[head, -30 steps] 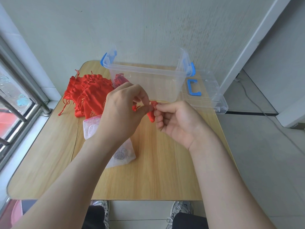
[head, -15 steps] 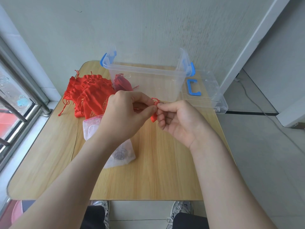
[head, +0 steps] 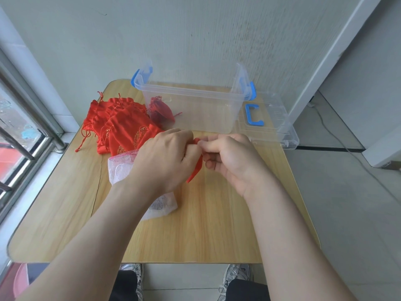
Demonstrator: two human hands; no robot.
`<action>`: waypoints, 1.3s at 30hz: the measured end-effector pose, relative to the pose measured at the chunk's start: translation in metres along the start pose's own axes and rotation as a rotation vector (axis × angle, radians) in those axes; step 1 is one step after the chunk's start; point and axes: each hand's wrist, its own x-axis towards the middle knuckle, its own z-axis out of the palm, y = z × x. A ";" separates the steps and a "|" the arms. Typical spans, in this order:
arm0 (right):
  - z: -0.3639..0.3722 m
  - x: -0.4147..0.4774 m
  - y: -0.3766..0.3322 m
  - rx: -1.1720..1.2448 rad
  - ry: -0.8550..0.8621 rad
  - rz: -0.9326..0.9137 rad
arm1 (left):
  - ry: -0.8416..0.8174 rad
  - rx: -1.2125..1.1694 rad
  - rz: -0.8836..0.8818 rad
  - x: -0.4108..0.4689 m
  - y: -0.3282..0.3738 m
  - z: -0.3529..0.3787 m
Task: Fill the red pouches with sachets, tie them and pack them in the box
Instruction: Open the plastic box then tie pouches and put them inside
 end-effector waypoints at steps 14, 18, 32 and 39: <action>-0.003 0.005 0.003 -0.034 0.073 -0.026 | -0.065 -0.552 -0.340 0.009 0.002 -0.013; -0.004 0.004 0.002 -0.031 0.067 -0.045 | -0.037 -0.686 -0.488 0.010 0.006 -0.014; -0.004 0.001 0.002 0.013 0.027 -0.072 | -0.119 -0.570 -0.311 0.011 -0.001 -0.003; -0.003 0.000 0.005 -0.109 -0.004 -0.145 | 0.046 -0.366 -0.283 0.012 -0.007 -0.001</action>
